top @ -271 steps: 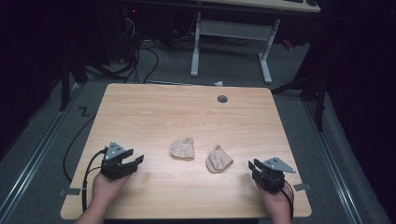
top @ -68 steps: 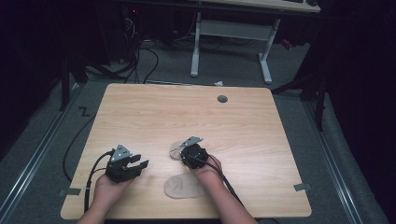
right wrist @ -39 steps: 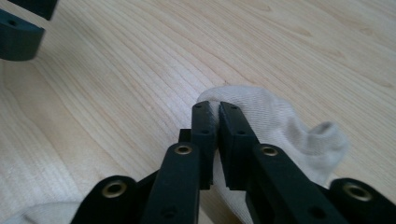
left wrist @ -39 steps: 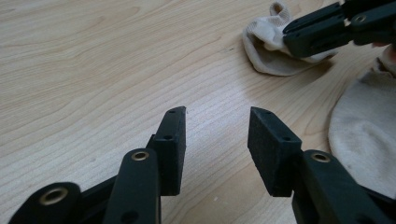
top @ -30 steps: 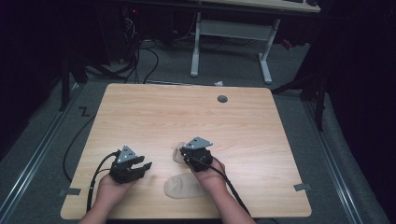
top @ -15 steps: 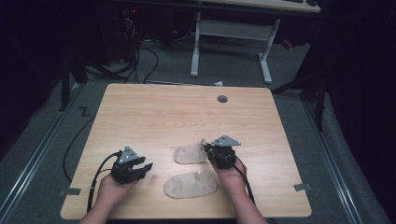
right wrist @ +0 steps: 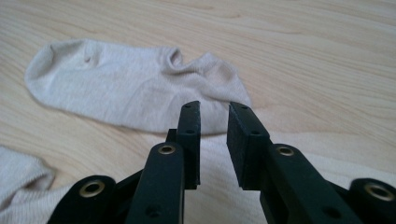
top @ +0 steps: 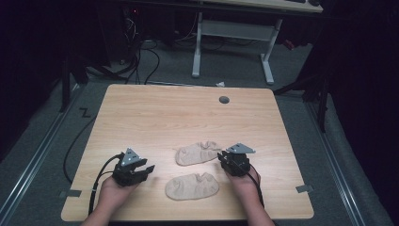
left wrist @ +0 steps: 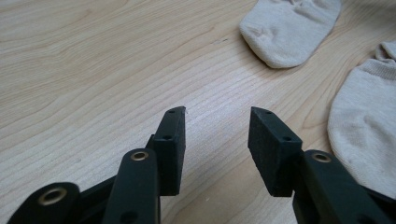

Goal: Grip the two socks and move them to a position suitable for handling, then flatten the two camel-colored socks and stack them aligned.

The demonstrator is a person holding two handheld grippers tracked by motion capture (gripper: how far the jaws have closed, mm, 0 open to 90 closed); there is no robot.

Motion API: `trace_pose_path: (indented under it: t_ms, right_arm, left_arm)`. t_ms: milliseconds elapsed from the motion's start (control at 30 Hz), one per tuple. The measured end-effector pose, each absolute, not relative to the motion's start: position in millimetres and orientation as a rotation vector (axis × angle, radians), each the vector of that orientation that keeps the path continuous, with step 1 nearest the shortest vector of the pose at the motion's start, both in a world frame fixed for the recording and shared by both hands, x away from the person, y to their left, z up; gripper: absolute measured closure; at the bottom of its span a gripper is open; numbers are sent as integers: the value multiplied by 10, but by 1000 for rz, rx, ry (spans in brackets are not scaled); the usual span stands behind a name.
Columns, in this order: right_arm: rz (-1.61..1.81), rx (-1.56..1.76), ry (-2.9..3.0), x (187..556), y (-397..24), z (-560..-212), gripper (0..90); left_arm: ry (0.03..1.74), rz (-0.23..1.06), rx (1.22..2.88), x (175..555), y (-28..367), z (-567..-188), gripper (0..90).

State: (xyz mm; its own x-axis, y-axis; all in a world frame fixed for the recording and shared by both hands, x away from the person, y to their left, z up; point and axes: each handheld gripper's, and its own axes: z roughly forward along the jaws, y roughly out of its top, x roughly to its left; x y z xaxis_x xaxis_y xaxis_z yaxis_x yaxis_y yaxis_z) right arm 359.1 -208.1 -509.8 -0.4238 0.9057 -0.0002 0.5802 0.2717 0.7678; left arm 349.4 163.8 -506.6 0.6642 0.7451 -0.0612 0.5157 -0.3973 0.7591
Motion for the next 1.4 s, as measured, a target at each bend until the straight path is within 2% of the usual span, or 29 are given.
trace_pose_path:
  t_ms: [467, 700, 867, 1167, 1400]
  right_arm:
    - [975, 1351, 2083, 3489, -2275, -5156, 706]
    - [965, 1360, 2100, 3544, -2292, -5128, 777]
    - [986, 1347, 2093, 3579, -2273, -5085, 777]
    - [1002, 1305, 2083, 3651, -2224, -4977, 734]
    - [1010, 1321, 2099, 3742, -2240, -5020, 702]
  left_arm:
    - [995, 385, 2086, 3608, 1411, -5135, 542]
    - [1002, 384, 2035, 3693, 1195, -5098, 539]
    - [995, 373, 2027, 3774, 1106, -5082, 538]
    - [964, 359, 2022, 3832, 955, -5044, 531]
    - [953, 375, 2040, 3895, 869, -5043, 530]
